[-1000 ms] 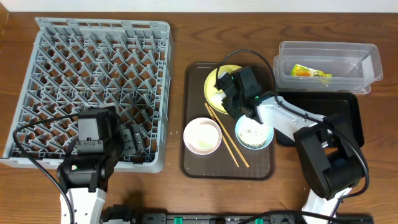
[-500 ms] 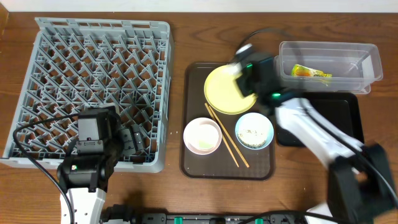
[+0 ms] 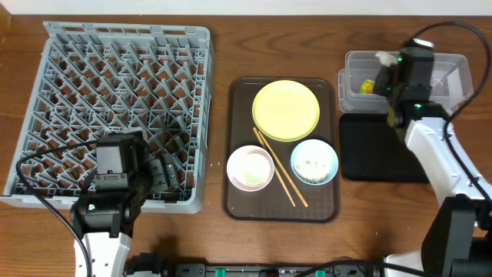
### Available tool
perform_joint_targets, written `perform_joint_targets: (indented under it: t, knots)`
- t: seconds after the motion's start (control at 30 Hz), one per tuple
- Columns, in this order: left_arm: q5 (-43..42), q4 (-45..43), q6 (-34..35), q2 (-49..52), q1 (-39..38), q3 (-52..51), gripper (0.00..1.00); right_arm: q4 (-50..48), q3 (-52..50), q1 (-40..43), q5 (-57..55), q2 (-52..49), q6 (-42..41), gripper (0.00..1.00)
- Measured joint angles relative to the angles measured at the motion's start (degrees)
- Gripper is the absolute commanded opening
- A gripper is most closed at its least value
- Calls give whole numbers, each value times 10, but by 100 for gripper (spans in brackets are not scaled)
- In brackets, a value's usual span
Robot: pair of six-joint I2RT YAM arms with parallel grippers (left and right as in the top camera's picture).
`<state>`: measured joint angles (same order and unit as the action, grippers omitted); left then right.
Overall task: Sort waste into correct bins and load items into the dishwasher
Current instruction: 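Carry the tissue with the right gripper into the clear bin and release, then grasp the rim of the light-blue bowl with the right gripper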
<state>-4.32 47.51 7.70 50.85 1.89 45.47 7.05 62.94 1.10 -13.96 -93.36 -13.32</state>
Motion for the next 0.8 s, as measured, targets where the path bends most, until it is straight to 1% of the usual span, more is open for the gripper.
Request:
perform_joint_targets:
  t: [0.03, 0.13, 0.23, 0.27, 0.3, 0.43, 0.47, 0.5, 0.6, 0.7, 0.8]
  knots:
    - [0, 0, 0, 0, 0, 0, 89, -1, 0, 2, 2, 0, -1, 54]
    - [0, 0, 0, 0, 0, 0, 89, 1, 0, 2, 26, 2, 17, 54]
    - [0, 0, 0, 0, 0, 0, 89, 26, 0, 2, 61, 24, 34, 54]
    - [0, 0, 0, 0, 0, 0, 89, 42, 0, 1, 83, 44, 40, 56]
    - [0, 0, 0, 0, 0, 0, 89, 57, 0, -1, 98, 60, 43, 59]
    - [0, 0, 0, 0, 0, 0, 89, 176, 0, -36, 195, 151, 66, 69]
    - [0, 0, 0, 0, 0, 0, 89, 215, 1, -54, 221, 172, 68, 69]
    - [0, 0, 0, 0, 0, 0, 89, 224, 1, -58, 229, 176, 69, 69]
    - [0, 0, 0, 0, 0, 0, 89, 315, 3, -104, 257, 182, 73, 69]
    - [0, 0, 0, 0, 0, 0, 89, 358, 2, -157, 270, 166, 75, 66]
    - [0, 0, 0, 0, 0, 0, 89, 374, 0, -202, 276, 147, 76, 63]
